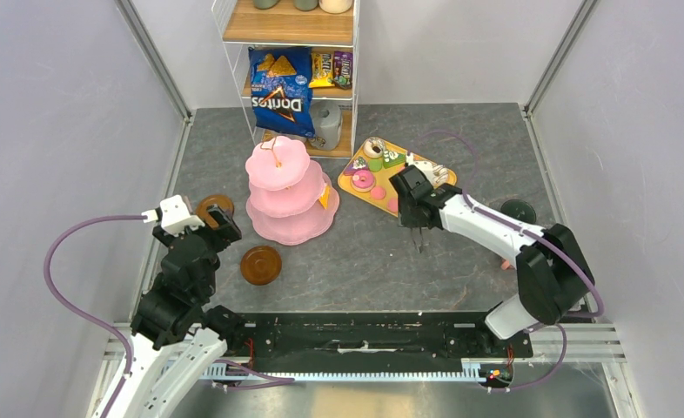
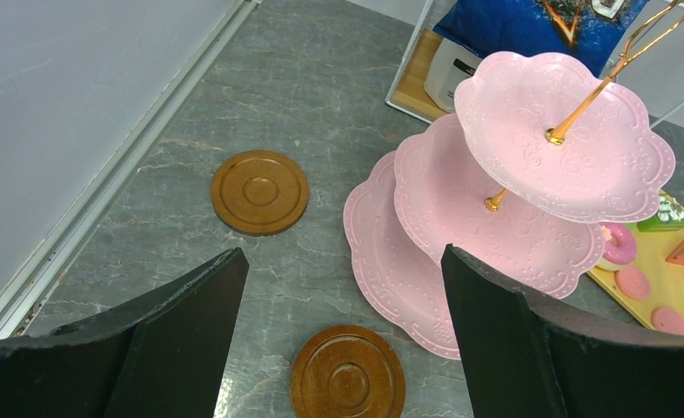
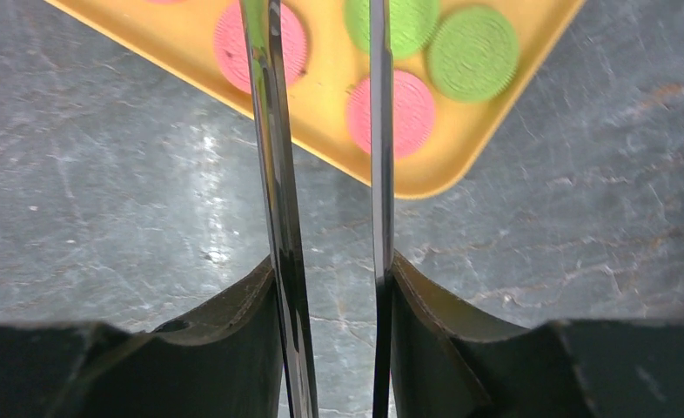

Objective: Serve the afternoon tea

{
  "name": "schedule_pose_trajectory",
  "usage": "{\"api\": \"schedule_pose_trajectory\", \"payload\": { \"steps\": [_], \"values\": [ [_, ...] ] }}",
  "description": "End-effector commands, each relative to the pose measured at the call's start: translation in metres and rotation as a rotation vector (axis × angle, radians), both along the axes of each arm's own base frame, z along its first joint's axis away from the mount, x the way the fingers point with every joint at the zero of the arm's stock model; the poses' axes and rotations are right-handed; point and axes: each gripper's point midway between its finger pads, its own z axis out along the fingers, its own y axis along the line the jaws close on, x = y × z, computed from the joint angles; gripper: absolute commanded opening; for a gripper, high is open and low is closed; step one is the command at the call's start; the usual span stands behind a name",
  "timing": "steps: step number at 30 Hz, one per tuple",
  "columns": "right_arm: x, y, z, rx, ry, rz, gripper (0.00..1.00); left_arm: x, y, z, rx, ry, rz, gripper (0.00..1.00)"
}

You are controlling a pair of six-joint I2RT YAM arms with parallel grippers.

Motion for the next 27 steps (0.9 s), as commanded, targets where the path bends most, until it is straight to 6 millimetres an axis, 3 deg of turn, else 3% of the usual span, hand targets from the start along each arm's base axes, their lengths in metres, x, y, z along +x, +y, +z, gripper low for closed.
{"api": "schedule_pose_trajectory", "payload": {
  "steps": [1, 8, 13, 22, 27],
  "values": [
    [0.036, 0.032, 0.029, 0.076, -0.095, 0.068, 0.47, 0.001, -0.002, 0.008, -0.045, -0.042, 0.003, 0.90],
    [0.059, 0.052, 0.018, 0.067, -0.065, 0.094, 0.47, 0.002, -0.003, 0.008, -0.044, -0.042, -0.004, 0.90],
    [0.068, 0.054, 0.003, 0.065, -0.032, 0.079, 0.47, 0.003, -0.003, 0.007, -0.041, -0.037, -0.004, 0.90],
    [0.054, 0.025, -0.014, 0.050, 0.024, 0.032, 0.47, 0.003, -0.004, 0.007, -0.040, -0.036, -0.006, 0.90],
    [0.037, 0.002, -0.017, 0.039, 0.061, 0.014, 0.47, 0.003, -0.004, 0.007, -0.040, -0.035, -0.006, 0.90]
  ]
}}
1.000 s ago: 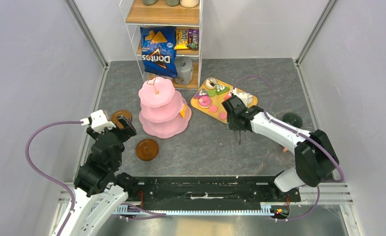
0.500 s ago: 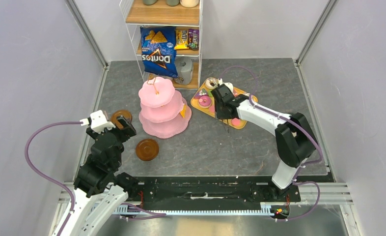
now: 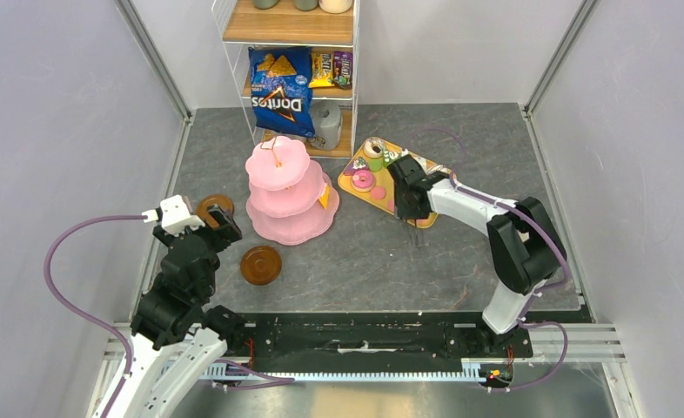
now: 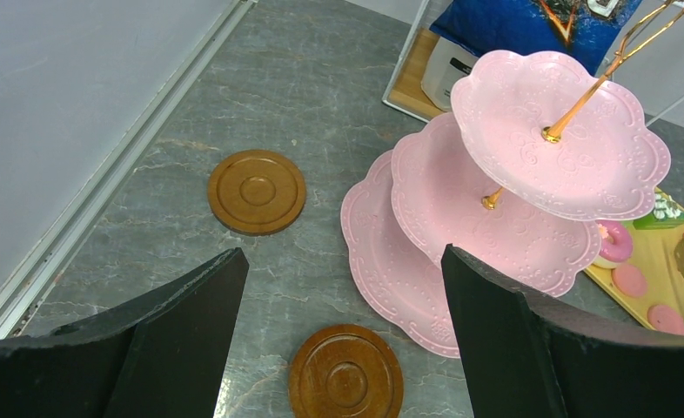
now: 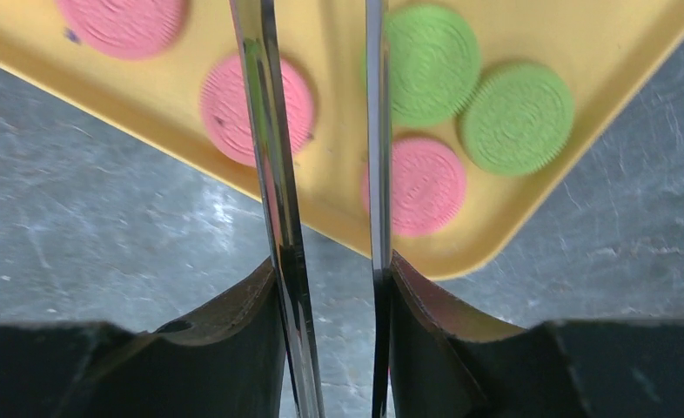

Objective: Serve the afternoon tea

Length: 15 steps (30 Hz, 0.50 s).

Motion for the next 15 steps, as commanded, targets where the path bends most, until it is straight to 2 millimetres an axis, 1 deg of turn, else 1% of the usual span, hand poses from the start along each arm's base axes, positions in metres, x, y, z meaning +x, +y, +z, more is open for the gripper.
{"api": "schedule_pose_trajectory", "payload": {
  "steps": [1, 4, 7, 12, 15],
  "values": [
    [-0.010, -0.017, 0.017, 0.018, -0.018, -0.015, 0.47, 0.003, -0.003, 0.007, -0.037, -0.033, -0.001, 0.90],
    [-0.021, -0.026, 0.025, 0.013, -0.022, -0.010, 0.47, 0.003, -0.003, 0.007, -0.039, -0.034, -0.001, 0.90],
    [-0.028, -0.031, 0.038, 0.017, -0.039, 0.002, 0.47, 0.003, -0.003, 0.007, -0.037, -0.032, -0.001, 0.90],
    [-0.035, -0.037, 0.066, 0.034, -0.095, 0.012, 0.48, 0.003, -0.003, 0.007, -0.037, -0.033, 0.002, 0.90],
    [-0.038, -0.045, 0.072, 0.008, -0.110, -0.003, 0.49, 0.003, -0.002, 0.006, -0.035, -0.030, 0.003, 0.90]
  ]
}}
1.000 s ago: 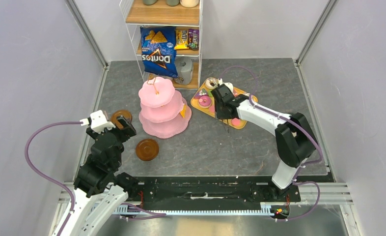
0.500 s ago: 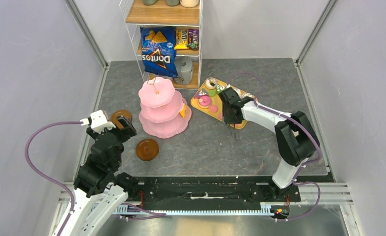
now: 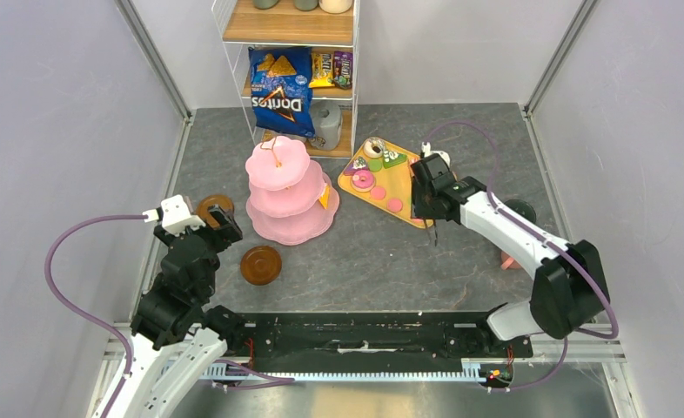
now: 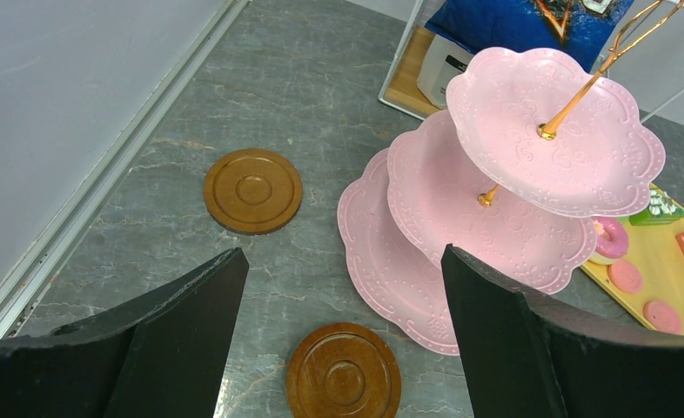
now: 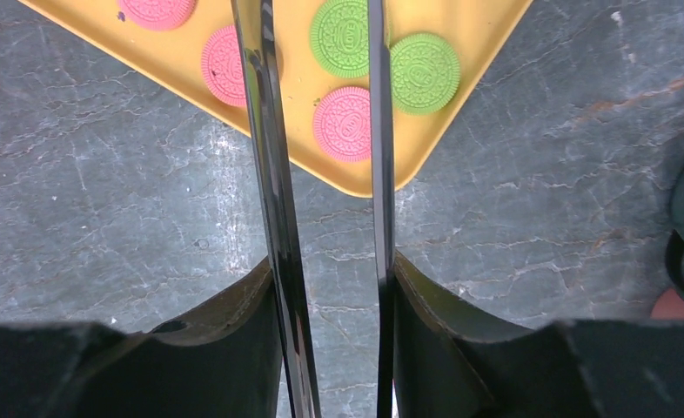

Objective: Serve the afternoon tea

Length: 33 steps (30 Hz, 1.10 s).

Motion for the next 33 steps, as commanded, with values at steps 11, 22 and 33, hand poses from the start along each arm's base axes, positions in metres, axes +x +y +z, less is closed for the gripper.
{"api": "schedule_pose_trajectory", "payload": {
  "steps": [11, 22, 33],
  "values": [
    [-0.005, -0.015, -0.016, -0.041, 0.023, -0.025, 0.51, 0.002, 0.001, 0.007, -0.035, -0.034, 0.019, 0.90],
    [0.004, -0.011, -0.036, -0.029, 0.055, -0.020, 0.52, 0.002, 0.000, 0.007, -0.035, -0.034, 0.017, 0.90],
    [0.017, -0.013, -0.050, -0.035, 0.075, -0.043, 0.53, 0.003, 0.000, 0.006, -0.033, -0.031, 0.018, 0.90]
  ]
}}
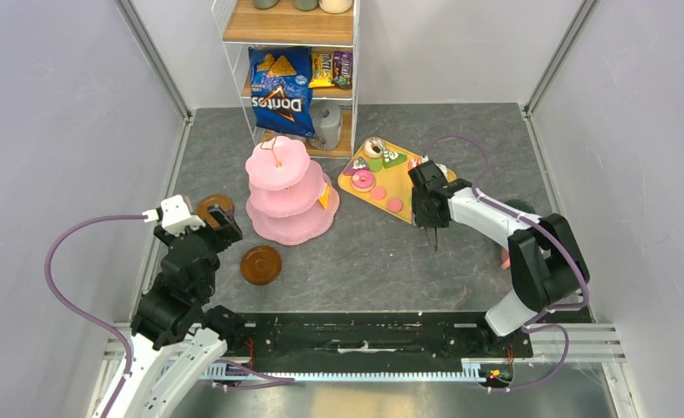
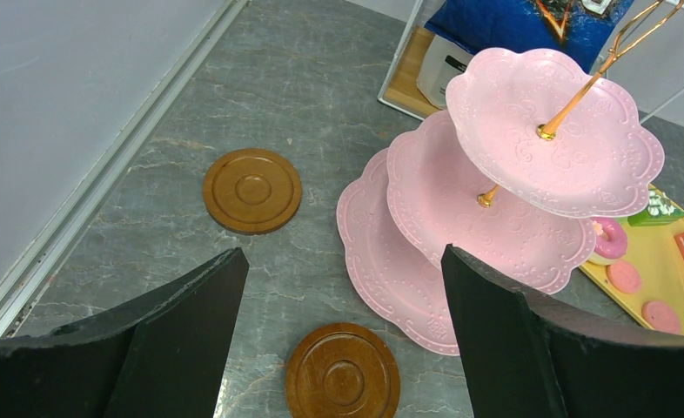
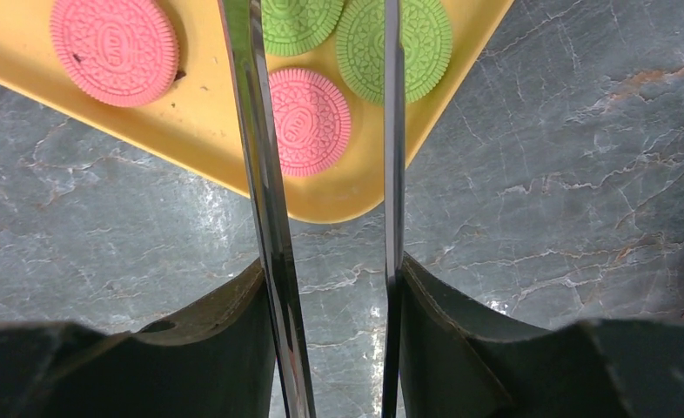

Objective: Serve the afternoon tea

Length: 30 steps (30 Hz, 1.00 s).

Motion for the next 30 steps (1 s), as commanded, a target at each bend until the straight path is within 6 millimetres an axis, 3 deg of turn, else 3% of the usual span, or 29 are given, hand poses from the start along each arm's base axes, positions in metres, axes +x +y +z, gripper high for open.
{"api": "schedule_pose_trajectory", "payload": {
  "steps": [1, 15, 24, 30],
  "values": [
    [0.021, 0.006, 0.006, 0.026, -0.052, -0.003, 0.53, 0.003, 0.000, 0.007, -0.031, -0.031, 0.018, 0.90],
    [0.046, 0.009, 0.000, 0.025, -0.048, -0.007, 0.51, 0.004, 0.000, 0.006, -0.028, -0.029, 0.014, 0.90],
    [0.042, 0.000, 0.007, 0.001, -0.058, -0.023, 0.37, 0.004, 0.000, 0.006, -0.024, -0.025, 0.015, 0.90],
    [0.031, -0.004, 0.027, 0.014, -0.092, -0.011, 0.27, 0.004, 0.000, 0.006, -0.023, -0.025, 0.017, 0.90]
  ]
}}
